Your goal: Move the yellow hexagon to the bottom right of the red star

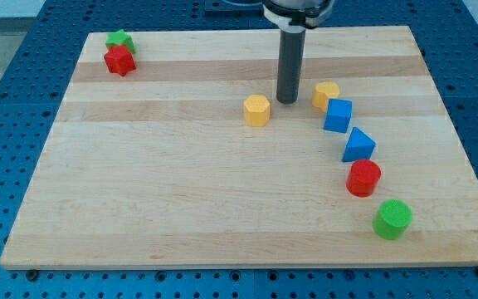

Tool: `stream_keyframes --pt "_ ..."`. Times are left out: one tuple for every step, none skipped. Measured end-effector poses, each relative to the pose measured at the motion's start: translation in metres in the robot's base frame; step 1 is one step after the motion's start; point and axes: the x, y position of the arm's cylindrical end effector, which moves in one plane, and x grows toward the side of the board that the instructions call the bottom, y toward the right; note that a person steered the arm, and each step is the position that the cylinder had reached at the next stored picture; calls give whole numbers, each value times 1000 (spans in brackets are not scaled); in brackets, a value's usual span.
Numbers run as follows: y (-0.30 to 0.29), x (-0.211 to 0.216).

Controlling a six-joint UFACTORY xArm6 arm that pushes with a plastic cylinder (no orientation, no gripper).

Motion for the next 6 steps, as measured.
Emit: stream_keyframes --pt "-22 13" --pt "-35 33" --pt "-38 62" --pt "-42 73" --pt "-42 72" --pt "-60 64"
